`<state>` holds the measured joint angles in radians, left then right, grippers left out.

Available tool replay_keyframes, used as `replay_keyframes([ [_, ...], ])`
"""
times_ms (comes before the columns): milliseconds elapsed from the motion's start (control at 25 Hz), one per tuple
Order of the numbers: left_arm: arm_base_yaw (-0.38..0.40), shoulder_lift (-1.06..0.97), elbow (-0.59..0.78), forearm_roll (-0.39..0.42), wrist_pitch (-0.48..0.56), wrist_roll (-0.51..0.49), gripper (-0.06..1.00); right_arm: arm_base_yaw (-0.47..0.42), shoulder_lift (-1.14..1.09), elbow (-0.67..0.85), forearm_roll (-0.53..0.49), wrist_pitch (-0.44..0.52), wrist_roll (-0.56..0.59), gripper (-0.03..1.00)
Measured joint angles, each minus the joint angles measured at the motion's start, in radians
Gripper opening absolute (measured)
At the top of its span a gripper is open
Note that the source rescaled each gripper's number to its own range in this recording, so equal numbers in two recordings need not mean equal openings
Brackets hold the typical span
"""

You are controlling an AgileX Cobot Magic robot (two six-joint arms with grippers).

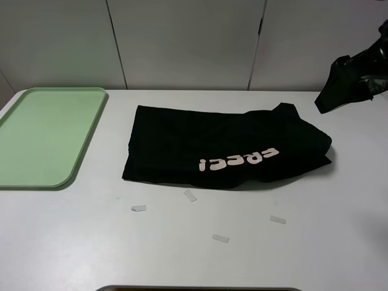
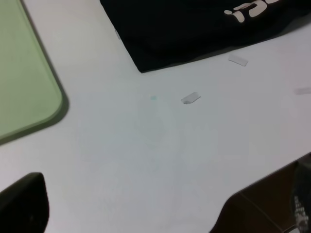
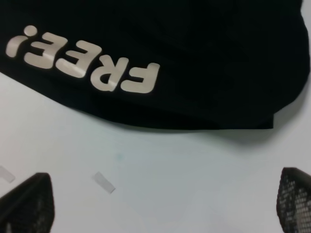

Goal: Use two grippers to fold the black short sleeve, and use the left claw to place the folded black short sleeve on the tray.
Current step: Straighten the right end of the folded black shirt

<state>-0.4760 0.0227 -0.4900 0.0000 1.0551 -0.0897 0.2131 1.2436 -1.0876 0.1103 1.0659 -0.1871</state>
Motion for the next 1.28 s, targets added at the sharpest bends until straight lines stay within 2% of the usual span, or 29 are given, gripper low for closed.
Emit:
replay_keyframes([
  [400,0.001,0.000,0.000,0.000,0.000,0.000,1.00,0.000,0.000,0.000,0.031,0.000,0.001,1.00],
  [480,0.020,0.000,0.000,0.000,0.000,0.000,1.00,0.000,0.000,0.000,0.033,0.000,0.017,1.00],
  [640,0.116,0.000,0.000,0.000,0.000,0.000,1.00,0.000,0.000,0.000,0.022,-0.011,0.092,1.00],
  [920,0.328,0.000,0.000,0.000,0.000,0.000,1.00,0.000,0.069,0.000,-0.123,-0.096,0.194,1.00],
  [1080,0.404,0.000,0.000,0.000,0.000,0.000,1.00,-0.004,0.211,-0.009,-0.203,-0.156,0.202,1.00],
  [1280,0.444,0.000,0.000,0.000,0.000,0.000,1.00,-0.063,0.383,-0.091,-0.225,-0.181,0.181,1.00],
])
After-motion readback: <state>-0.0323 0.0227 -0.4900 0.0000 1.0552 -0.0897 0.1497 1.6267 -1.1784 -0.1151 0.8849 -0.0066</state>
